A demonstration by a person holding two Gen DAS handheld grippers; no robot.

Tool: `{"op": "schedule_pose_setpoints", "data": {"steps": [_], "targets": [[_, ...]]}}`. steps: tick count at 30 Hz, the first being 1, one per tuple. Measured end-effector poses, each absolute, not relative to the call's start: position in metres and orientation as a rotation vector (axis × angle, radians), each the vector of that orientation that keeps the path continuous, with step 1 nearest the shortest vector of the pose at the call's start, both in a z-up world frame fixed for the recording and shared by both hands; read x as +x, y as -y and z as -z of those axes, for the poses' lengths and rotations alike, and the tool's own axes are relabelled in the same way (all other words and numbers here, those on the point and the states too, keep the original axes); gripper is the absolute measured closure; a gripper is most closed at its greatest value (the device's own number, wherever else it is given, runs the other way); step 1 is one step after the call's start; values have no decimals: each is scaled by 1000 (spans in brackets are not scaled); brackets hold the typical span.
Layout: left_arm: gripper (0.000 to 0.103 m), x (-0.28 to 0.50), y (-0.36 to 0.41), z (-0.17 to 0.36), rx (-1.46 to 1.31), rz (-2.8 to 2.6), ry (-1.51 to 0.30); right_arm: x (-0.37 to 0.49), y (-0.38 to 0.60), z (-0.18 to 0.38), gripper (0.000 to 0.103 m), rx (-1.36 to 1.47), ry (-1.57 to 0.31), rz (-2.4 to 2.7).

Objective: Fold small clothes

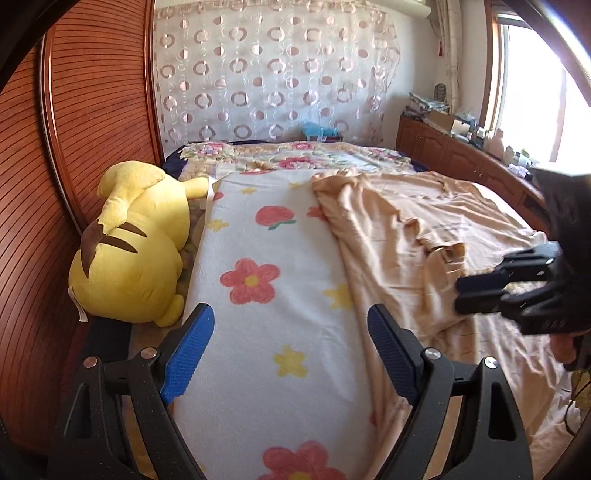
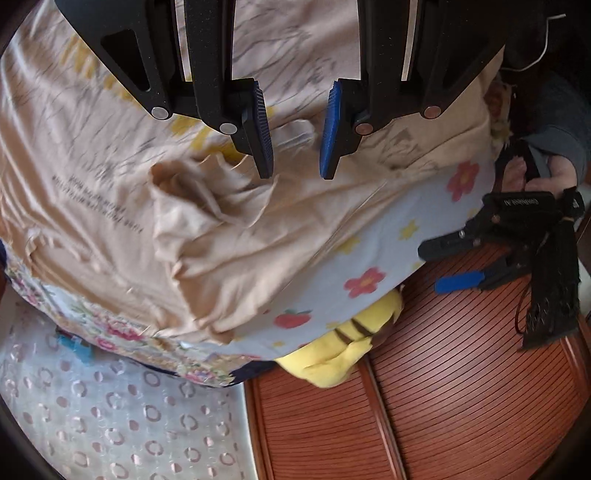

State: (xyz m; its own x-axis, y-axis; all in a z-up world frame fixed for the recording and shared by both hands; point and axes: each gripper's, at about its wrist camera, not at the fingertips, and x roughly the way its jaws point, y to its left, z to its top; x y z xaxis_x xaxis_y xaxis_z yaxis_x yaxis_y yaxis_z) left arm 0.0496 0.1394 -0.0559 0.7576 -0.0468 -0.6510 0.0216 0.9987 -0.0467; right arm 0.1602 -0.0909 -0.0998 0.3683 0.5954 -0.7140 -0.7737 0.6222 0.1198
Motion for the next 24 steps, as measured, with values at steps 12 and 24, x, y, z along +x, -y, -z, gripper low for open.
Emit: {"op": "schedule_pose_setpoints", "data": {"steps": [12,24], "targets": [[17,44,-114,52,-27,83,-692,133,126,93,100,-231,-802,-965],[17,65,-82,72,13,127,-763,148,160,82,83,-260,-704,-804]]}}
